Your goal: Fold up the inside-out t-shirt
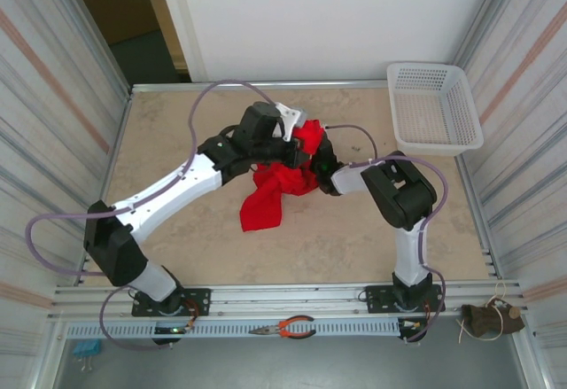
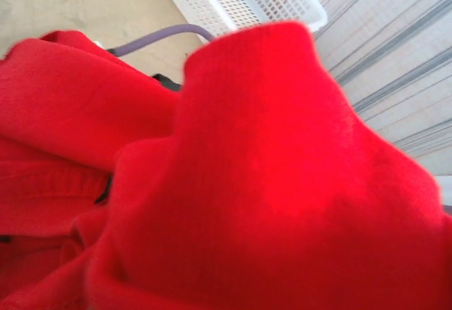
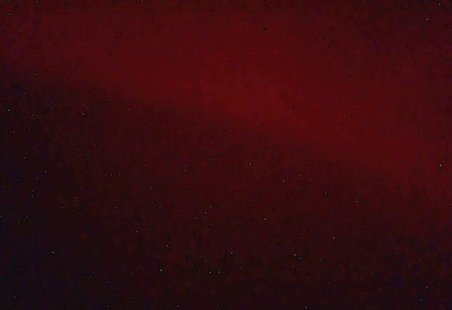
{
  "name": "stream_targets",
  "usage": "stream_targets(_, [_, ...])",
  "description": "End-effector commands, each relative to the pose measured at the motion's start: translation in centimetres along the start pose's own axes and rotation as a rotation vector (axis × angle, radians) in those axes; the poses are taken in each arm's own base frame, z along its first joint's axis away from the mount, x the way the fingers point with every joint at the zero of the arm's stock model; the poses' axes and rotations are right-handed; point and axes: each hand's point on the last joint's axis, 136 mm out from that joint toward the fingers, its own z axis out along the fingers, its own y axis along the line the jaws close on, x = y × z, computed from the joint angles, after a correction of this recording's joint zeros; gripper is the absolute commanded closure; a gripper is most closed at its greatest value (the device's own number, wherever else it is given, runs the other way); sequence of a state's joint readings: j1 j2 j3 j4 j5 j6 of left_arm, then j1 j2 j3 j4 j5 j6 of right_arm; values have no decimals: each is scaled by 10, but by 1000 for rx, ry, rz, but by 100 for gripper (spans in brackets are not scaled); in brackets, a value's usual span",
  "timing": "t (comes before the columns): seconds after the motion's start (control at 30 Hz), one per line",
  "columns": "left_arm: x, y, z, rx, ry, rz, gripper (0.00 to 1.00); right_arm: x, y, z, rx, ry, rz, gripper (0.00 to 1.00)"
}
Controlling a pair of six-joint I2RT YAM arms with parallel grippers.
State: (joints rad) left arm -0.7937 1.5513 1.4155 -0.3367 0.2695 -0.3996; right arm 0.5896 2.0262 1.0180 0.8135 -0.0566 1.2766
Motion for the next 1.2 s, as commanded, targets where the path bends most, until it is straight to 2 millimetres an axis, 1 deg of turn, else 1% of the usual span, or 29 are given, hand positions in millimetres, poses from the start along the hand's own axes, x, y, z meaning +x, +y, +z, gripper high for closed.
stream_targets(0.0, [-4, -24, 15, 90, 4, 0, 100, 13, 6, 3, -96, 83, 28, 27])
stream_targets(0.13, [-6, -21, 27, 60, 25, 0, 100, 21, 3, -9, -119, 146, 25, 26])
stream_targets(0.2, [-8, -21, 31, 64, 17, 0, 100, 23, -5, -12, -94, 164, 28, 26])
stream_targets(0.23, [-9, -22, 33, 73, 11, -2, 100, 26, -14, -12, -61, 169, 32, 26])
stream_targets(0.3, [-8, -24, 39, 99, 10, -16, 100, 29, -23, -10, -39, 173, 38, 25])
stream_targets(0.4, [-7, -41, 45, 167, 17, -10, 100, 30, -35, -2, -14, 164, 68, 25])
stream_targets(0.5, [-4, -64, 50, 228, 30, 21, 100, 30, -40, 7, -31, 162, 109, 26])
stream_targets(0.53, [-2, -71, 52, 243, 38, 27, 100, 27, -38, 10, -56, 162, 122, 28])
stream_targets(0.57, [2, -77, 54, 257, 50, 31, 100, 26, -34, 13, -85, 168, 132, 34])
stream_targets(0.67, [13, -85, 62, 272, 77, 40, 100, 19, -28, 14, -137, 179, 143, 45])
stream_targets(0.8, [24, -83, 71, 276, 93, 28, 100, 8, -27, 9, -160, 185, 133, 54])
stream_targets(0.97, [32, -82, 80, 294, 113, 19, 100, -5, -25, 4, -219, 194, 154, 76])
stream_targets(1.13, [39, -87, 89, 326, 134, 7, 100, -11, -11, 2, -314, 235, 162, 98])
stream_targets(1.17, [41, -87, 91, 327, 139, 6, 100, -12, -10, 2, -320, 238, 161, 100])
